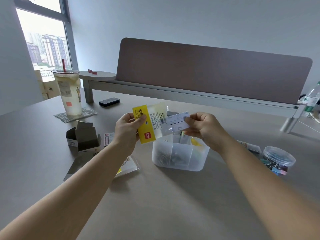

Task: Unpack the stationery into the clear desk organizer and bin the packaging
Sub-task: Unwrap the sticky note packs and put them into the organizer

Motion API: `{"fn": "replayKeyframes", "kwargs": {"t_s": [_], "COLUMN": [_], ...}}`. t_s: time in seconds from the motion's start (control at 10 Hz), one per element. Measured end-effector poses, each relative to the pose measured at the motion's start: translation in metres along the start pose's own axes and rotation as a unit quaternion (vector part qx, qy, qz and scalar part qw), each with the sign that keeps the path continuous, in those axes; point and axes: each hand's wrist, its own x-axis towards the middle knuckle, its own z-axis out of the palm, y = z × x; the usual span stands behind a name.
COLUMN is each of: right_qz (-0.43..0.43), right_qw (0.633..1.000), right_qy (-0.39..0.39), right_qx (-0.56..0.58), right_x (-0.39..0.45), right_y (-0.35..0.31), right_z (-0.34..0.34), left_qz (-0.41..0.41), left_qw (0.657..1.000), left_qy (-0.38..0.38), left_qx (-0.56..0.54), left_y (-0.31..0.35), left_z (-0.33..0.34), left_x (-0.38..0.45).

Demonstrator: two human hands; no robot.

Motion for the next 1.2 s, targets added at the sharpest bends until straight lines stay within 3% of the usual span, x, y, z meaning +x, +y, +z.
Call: {"fn": "replayKeyframes", "kwargs": {"t_s": [0.1, 0.2, 0.3, 0.5, 1.0, 1.2], "right_qz": [-0.011, -0.064, -0.096, -0.029, -0.088, -0.087], "right_qw": [0.998, 0.989, 0.979, 0.964, 0.932, 0.929], "right_qy": [0.057, 0.111, 0.072, -0.043, 0.000, -0.026], "right_qx": [0.008, -0.072, -0.162, -0.262, -0.351, -0.358], "right_x": [0.008, 0.017, 0.024, 0.031, 0.053, 0.051], "right_y": [-0.004, -0.008, -0.012, -0.013, -0.011, -0.009], "right_z": [-0.005, -0.014, -0.023, -0.031, -0.025, -0.023], "left_qz": [-0.009, -0.022, -0.023, -0.026, -0.033, -0.035], "left_qw": [1.000, 0.999, 0.999, 0.999, 0.999, 0.999], "left_qy": [0.015, 0.025, 0.027, 0.033, 0.030, 0.030], "left_qx": [-0.004, -0.009, -0.009, 0.004, 0.002, 0.005], "left_y": [-0.001, -0.002, -0.002, -0.003, -0.007, -0.007], "left_z": [-0.003, -0.007, -0.011, -0.016, -0.019, -0.021], "left_x": [0.005, 0.009, 0.013, 0.018, 0.024, 0.022]}}
